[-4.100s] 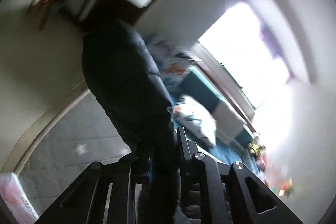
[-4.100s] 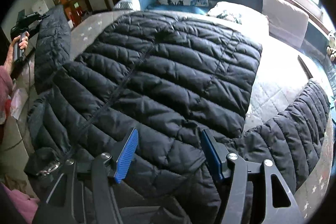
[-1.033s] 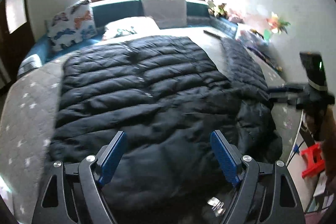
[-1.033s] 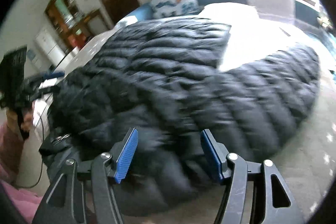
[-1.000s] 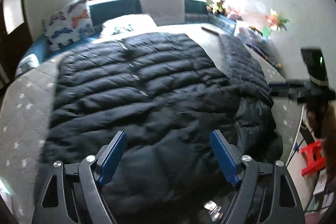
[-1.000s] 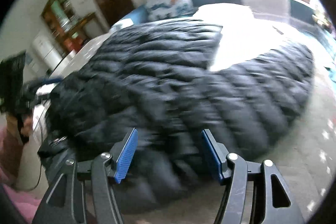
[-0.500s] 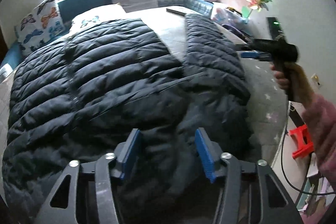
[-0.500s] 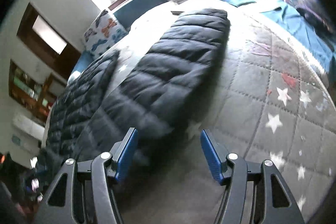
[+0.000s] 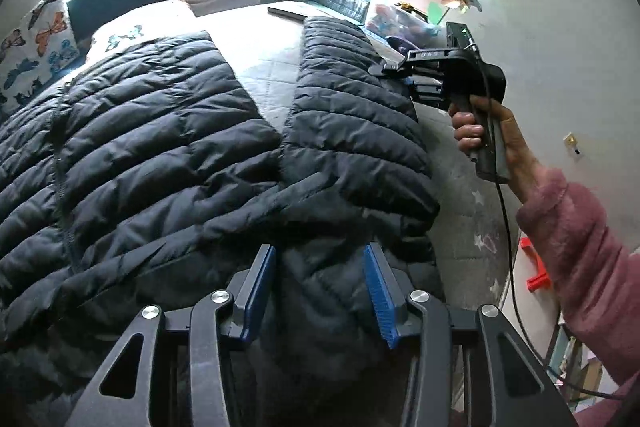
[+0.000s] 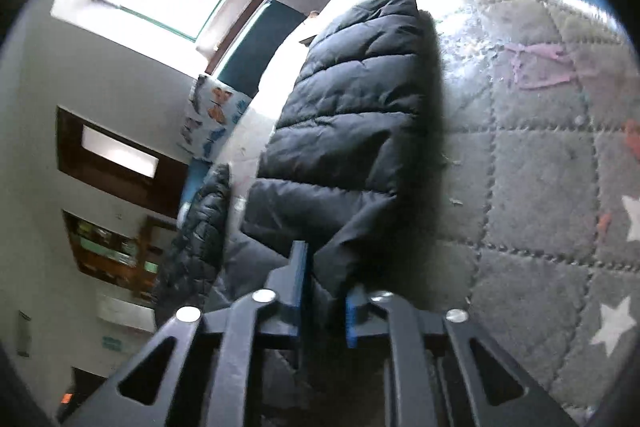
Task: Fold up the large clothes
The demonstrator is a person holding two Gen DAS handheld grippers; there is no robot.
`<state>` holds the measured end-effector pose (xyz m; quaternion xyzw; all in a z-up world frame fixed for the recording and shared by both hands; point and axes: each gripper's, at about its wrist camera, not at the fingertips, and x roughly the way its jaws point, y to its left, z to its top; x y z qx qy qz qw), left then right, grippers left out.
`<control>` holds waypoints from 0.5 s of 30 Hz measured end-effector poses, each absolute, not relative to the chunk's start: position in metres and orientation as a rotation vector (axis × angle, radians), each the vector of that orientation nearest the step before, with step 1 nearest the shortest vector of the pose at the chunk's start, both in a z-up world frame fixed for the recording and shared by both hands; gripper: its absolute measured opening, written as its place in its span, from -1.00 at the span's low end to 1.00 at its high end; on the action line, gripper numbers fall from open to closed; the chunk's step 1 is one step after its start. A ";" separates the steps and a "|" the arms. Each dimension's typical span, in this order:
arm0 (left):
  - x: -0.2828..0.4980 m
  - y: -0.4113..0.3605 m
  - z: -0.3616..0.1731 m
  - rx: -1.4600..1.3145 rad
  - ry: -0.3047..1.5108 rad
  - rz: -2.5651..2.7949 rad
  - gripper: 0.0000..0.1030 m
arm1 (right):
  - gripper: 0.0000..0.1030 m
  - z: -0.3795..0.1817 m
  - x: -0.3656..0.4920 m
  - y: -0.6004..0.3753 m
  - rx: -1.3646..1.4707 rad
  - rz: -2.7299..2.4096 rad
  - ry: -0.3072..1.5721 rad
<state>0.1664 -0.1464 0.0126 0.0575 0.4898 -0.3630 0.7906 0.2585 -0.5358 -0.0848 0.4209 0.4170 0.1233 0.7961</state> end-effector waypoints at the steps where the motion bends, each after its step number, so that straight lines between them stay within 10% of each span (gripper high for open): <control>1: 0.169 -0.148 0.009 0.117 1.062 -0.790 -0.06 | -0.75 -0.081 0.256 -0.538 0.911 0.272 0.882; 15: 0.167 -0.116 0.016 -0.023 1.045 -0.830 -0.06 | -0.80 0.097 0.209 -0.459 0.617 0.460 0.609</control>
